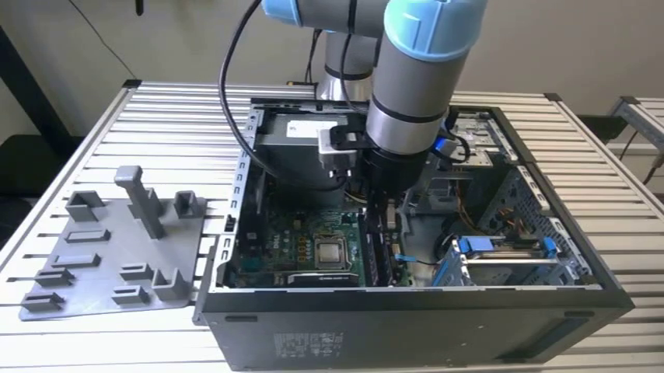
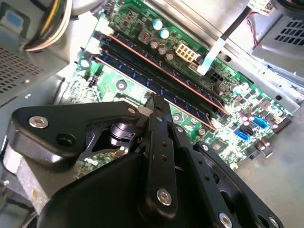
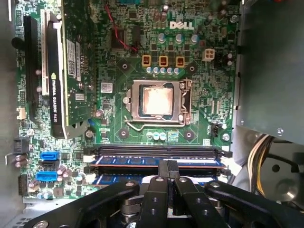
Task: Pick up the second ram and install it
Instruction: 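Press down the second ram until it locks into place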
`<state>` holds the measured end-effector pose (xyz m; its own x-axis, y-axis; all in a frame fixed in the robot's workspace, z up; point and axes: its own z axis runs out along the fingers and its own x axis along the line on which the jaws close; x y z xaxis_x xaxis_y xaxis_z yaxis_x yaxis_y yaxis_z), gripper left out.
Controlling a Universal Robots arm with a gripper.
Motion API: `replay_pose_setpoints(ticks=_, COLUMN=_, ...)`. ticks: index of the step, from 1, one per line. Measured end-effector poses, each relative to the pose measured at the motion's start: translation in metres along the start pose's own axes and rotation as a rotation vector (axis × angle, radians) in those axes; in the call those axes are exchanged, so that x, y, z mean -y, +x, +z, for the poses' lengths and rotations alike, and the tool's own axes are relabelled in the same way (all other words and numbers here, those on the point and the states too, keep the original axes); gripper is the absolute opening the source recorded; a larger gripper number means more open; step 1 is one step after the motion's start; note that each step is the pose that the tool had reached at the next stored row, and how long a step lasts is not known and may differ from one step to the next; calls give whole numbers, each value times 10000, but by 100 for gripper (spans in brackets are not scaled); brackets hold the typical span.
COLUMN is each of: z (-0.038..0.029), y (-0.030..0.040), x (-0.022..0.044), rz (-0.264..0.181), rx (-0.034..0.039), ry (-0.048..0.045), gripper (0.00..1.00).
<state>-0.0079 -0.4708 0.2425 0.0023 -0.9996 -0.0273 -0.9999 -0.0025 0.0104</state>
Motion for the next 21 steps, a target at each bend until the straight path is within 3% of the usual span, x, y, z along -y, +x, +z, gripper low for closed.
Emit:
replay_pose_setpoints(ticks=14, z=246, y=11, x=16, rz=0, rx=-19, ry=-6, gripper=11)
replay_pose_setpoints(ticks=17, z=211, y=4, x=18, rz=1, rx=22, ry=2, gripper=11)
replay_pose_setpoints(ticks=21, z=32, y=2, x=15, rz=1, rx=15, ry=0, gripper=11)
